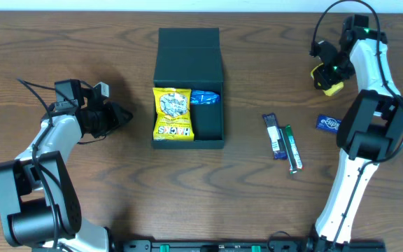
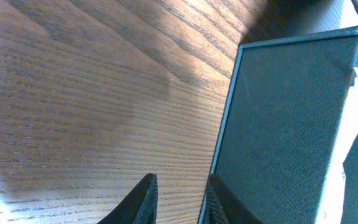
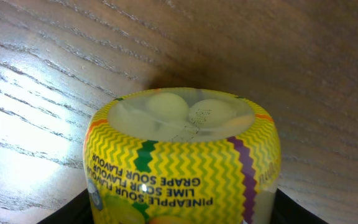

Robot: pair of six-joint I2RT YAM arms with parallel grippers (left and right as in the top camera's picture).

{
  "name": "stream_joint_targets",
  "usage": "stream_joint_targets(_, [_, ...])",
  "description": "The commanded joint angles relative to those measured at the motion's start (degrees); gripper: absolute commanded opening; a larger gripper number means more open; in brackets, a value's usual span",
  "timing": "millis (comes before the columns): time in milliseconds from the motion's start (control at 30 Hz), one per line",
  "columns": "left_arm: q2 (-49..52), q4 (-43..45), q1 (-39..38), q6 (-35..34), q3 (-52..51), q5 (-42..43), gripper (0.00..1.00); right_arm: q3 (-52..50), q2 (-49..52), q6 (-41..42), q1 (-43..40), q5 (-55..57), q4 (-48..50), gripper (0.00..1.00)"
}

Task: Pack container
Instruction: 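Carry the yellow jar into the box beside the yellow bag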

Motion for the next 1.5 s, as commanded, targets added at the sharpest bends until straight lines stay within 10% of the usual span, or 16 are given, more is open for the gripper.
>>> stream_joint_targets(0, [0.61,-0.15,0.17,-0.24,1.31,-0.20,0.27,-0.48,1.01,2.21,0.22,-0.72,0.66,0.53])
stream_joint_targets(1033, [0.61,-0.20,0.17,-0.26,1.31,0.44,0.27,7.80,-12.04,22.51,15.15,-6.91,-0.98,0.26])
stream_joint_targets(1467, [0.61,-0.20,0.17,-0.24,1.31,0.44,0.27,7.80,-19.15,44.04,31.26,-16.37,-11.56,0.22])
